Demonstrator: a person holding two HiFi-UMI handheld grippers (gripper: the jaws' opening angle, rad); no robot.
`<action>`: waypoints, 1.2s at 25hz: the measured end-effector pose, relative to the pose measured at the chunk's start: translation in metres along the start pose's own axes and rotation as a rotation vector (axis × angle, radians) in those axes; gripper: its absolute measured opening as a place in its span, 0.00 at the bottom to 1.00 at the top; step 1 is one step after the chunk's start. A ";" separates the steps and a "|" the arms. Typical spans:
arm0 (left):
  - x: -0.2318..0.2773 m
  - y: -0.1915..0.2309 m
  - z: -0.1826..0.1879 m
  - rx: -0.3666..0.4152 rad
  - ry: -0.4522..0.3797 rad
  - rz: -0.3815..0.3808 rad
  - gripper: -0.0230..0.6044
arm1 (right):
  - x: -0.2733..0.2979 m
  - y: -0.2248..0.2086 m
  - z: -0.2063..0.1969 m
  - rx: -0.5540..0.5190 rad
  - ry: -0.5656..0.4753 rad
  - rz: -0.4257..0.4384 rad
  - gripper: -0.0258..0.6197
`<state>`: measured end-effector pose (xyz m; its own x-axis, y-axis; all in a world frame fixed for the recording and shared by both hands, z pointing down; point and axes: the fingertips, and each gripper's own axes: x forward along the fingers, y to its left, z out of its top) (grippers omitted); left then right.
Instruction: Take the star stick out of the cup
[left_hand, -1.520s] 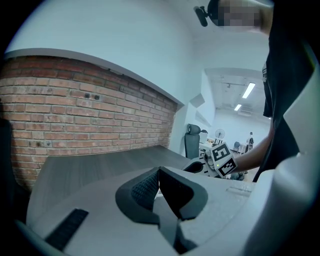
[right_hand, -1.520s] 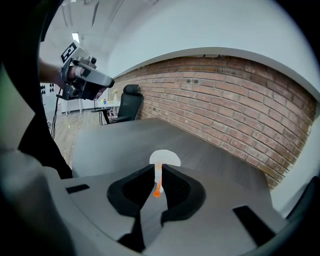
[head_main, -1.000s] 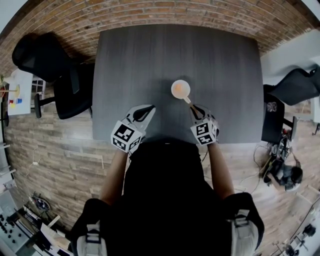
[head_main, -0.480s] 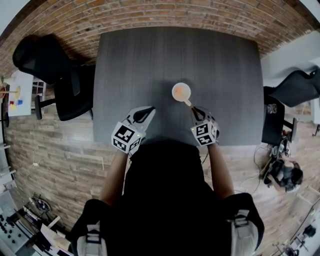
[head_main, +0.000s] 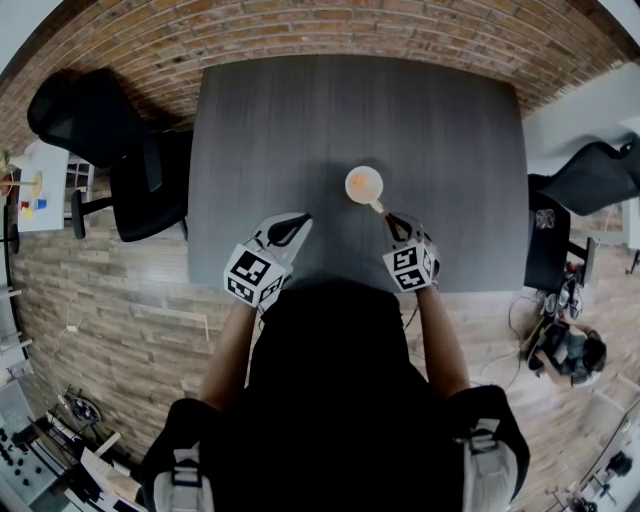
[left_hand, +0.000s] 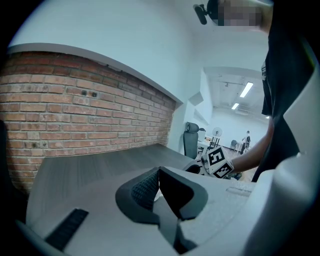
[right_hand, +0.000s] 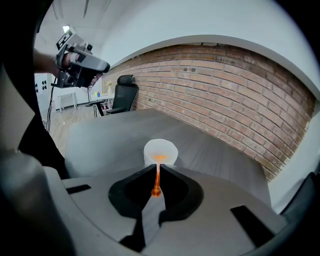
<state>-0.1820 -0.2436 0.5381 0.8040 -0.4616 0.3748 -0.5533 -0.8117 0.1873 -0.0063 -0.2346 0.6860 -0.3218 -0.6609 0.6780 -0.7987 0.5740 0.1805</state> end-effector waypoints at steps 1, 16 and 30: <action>0.000 -0.001 0.001 0.002 -0.001 0.000 0.04 | 0.000 0.000 0.000 0.000 0.000 0.000 0.07; -0.007 -0.007 0.001 0.002 -0.011 0.019 0.04 | -0.005 0.003 0.000 -0.009 -0.003 -0.002 0.06; 0.000 -0.025 -0.001 -0.017 -0.019 0.037 0.04 | -0.018 0.002 -0.003 -0.023 -0.019 0.023 0.06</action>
<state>-0.1687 -0.2231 0.5346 0.7871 -0.4975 0.3647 -0.5859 -0.7879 0.1896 -0.0006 -0.2203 0.6767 -0.3498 -0.6561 0.6687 -0.7792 0.6000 0.1810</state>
